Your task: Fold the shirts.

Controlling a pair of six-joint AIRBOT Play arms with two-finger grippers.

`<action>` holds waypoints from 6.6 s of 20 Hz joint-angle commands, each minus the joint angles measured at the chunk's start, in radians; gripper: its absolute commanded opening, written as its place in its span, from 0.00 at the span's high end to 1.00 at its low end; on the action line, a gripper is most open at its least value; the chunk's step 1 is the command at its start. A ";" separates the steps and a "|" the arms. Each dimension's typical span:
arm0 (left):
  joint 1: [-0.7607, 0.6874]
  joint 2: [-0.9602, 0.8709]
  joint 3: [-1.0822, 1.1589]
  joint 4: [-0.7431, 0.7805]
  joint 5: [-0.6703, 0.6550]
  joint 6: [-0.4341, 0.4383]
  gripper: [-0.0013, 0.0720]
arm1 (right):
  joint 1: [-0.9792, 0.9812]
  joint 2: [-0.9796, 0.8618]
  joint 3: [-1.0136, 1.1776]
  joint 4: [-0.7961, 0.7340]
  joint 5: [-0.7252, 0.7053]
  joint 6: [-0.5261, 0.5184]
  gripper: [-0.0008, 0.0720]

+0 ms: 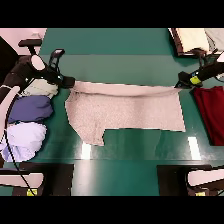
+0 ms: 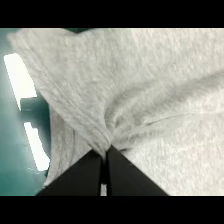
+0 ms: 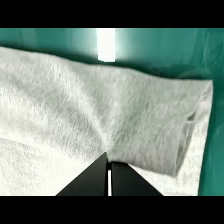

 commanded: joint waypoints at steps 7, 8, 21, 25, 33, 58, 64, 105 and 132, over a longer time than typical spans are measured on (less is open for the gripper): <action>0.006 0.026 -0.054 -0.039 -0.124 -0.029 0.32 | -0.014 0.074 -0.076 0.072 0.016 -0.016 0.49; 0.006 0.057 -0.070 -0.036 -0.157 -0.027 0.32 | -0.024 0.116 -0.096 0.072 0.021 -0.027 0.49; -0.005 0.570 -0.868 -0.332 0.044 -0.125 0.32 | -0.087 0.517 -0.388 0.077 -0.024 -0.045 0.49; -0.074 0.570 -0.885 -0.407 0.179 -0.105 0.32 | -0.087 0.516 -0.388 0.076 -0.015 -0.045 0.49; -0.124 0.555 -0.881 -0.401 0.208 -0.134 0.95 | -0.089 0.516 -0.389 0.060 0.032 -0.047 0.49; -0.124 0.580 -0.759 -0.198 0.004 -0.150 0.95 | -0.297 0.438 -0.873 0.194 -0.255 -0.089 0.97; -0.124 0.799 -0.759 -0.120 -0.205 -0.232 0.95 | -0.307 0.662 -0.823 -0.044 -0.004 -0.089 0.97; -0.130 0.241 -0.113 -0.132 0.048 -0.158 0.94 | -0.403 0.102 -0.509 0.206 0.017 -0.261 0.17; -0.535 -0.304 0.152 -0.362 0.237 -0.151 0.95 | 0.271 0.373 0.029 0.313 0.012 -0.102 0.97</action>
